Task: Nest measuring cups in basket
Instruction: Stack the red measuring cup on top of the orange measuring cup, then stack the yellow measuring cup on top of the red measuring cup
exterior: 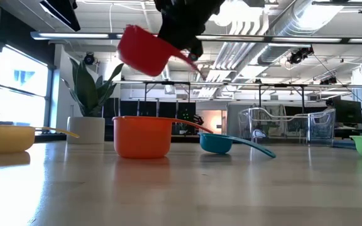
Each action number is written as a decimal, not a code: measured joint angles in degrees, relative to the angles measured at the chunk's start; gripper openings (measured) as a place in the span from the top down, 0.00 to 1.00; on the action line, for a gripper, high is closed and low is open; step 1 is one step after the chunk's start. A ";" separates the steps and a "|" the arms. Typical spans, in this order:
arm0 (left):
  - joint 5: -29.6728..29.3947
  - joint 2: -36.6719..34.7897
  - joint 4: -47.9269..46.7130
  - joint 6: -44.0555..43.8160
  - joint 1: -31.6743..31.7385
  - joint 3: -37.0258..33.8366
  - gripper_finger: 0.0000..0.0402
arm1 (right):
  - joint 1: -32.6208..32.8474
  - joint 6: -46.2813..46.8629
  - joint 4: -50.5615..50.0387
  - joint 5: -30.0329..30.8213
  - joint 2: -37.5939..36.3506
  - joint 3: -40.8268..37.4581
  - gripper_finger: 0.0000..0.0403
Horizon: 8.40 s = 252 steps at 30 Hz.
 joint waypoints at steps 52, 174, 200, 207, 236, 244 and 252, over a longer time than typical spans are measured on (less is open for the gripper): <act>-0.26 -0.02 0.02 -10.84 0.00 0.00 0.68 | -2.79 -1.25 1.61 -9.72 7.52 -3.27 0.96; 13.34 3.31 11.68 -44.44 -2.03 -26.51 0.68 | -2.09 16.80 -24.67 3.24 6.56 25.90 0.82; 15.19 12.17 15.43 -36.39 2.27 -26.47 0.91 | -2.09 16.45 -25.22 3.43 6.56 25.90 0.82; 16.32 12.13 15.93 -33.36 2.25 -25.54 0.97 | -2.07 16.39 -25.22 3.43 6.56 25.90 0.82; 8.97 12.13 32.65 2.83 3.59 -5.88 0.99 | -3.20 21.27 -36.48 16.84 4.40 43.19 0.82; 9.93 14.14 34.63 0.66 7.93 -5.86 0.99 | -3.19 21.50 -37.13 16.89 4.35 42.89 0.82; 14.16 18.77 36.94 -0.84 9.29 -5.90 0.99 | -3.20 21.50 -37.68 18.51 4.35 42.87 0.82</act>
